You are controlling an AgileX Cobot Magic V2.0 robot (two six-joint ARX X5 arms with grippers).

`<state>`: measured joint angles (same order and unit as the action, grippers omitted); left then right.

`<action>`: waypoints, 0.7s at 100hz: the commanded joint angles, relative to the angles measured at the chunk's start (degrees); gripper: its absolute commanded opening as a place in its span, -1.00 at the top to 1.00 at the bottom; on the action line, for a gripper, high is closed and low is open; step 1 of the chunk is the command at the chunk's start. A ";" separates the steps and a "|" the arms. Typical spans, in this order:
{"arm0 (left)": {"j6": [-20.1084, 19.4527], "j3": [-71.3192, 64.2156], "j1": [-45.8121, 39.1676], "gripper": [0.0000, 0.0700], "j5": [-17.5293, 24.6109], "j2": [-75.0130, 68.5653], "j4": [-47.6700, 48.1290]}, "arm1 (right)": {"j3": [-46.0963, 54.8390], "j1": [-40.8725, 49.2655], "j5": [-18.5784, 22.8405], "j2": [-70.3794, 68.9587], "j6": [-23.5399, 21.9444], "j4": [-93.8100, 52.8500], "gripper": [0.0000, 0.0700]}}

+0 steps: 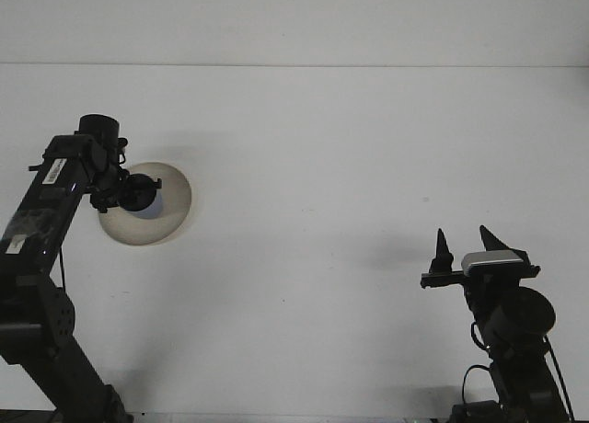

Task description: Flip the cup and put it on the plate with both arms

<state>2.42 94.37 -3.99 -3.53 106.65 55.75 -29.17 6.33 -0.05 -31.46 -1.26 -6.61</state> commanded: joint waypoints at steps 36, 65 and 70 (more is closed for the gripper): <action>-0.20 2.69 -1.31 0.00 0.57 1.38 0.42 | -0.55 0.07 0.04 -0.09 0.70 0.52 -0.38; 1.33 10.08 -2.01 0.00 0.83 -0.46 4.72 | -0.55 0.07 0.04 -0.09 0.70 0.55 -0.38; 1.31 10.43 -2.01 0.00 1.14 -1.86 5.27 | -0.55 0.07 0.04 -0.09 0.70 0.55 -0.38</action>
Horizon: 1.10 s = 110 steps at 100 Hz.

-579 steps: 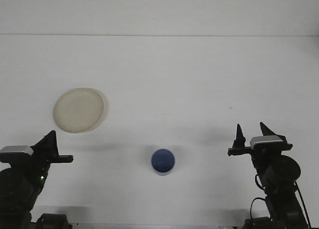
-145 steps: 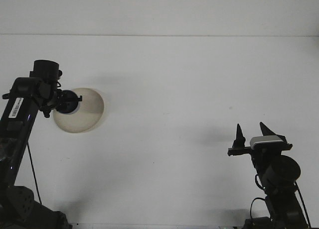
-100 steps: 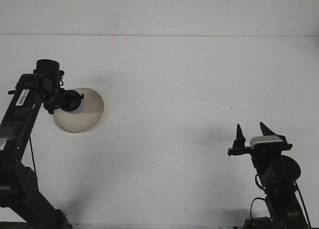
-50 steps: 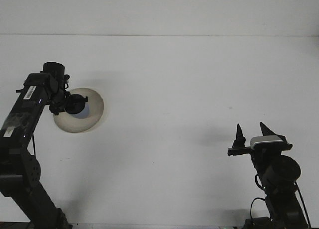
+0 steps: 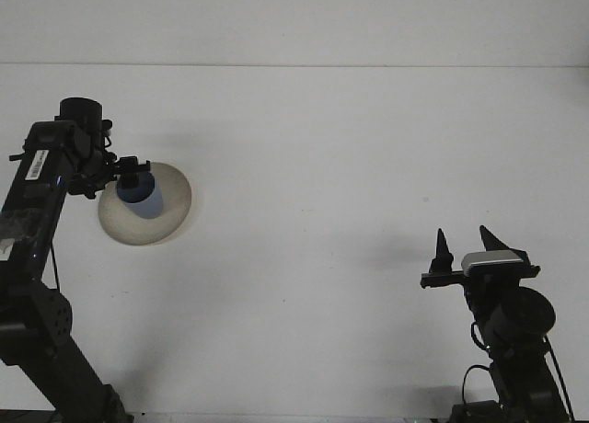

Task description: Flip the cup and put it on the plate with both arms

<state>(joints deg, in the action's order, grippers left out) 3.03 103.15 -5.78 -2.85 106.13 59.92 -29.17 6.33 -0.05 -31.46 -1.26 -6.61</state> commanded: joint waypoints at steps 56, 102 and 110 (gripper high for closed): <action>1.81 -5.75 0.26 0.00 1.05 -30.71 0.87 | -0.55 0.07 0.04 -0.09 0.70 0.55 -0.38; 2.16 -43.52 6.40 0.00 2.45 -62.51 -24.00 | -0.55 0.07 0.04 -0.09 0.70 0.55 -0.38; 2.16 -51.82 7.15 0.00 4.92 -68.30 -29.35 | -0.55 0.07 0.04 -0.09 0.70 0.55 -0.38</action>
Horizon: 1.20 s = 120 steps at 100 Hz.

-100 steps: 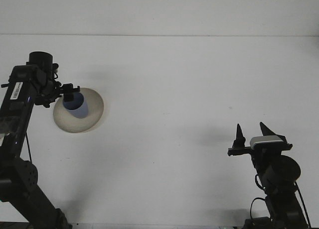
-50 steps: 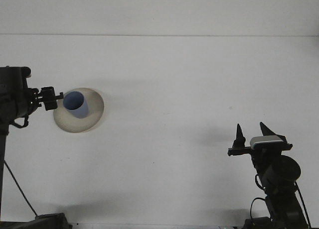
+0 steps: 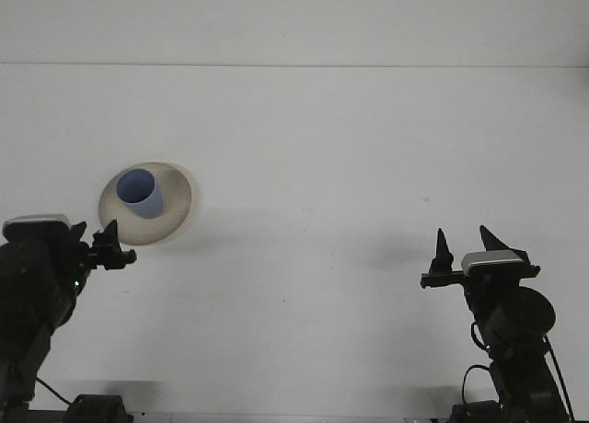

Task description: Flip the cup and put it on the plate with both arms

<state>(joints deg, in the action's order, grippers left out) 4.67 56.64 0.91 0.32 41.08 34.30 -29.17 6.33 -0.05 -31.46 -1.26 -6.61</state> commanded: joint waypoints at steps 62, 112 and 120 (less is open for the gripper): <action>2.91 -20.39 2.27 -0.33 8.33 -18.62 -14.73 | -0.55 0.07 0.04 -0.09 0.70 0.57 -0.38; 2.91 -20.37 2.27 0.97 8.33 -18.73 -14.64 | -0.55 0.07 0.04 -0.09 0.70 0.46 1.00; 2.91 -20.37 2.27 0.97 8.33 -18.73 -14.64 | -0.55 0.07 0.04 -0.09 0.70 0.63 1.00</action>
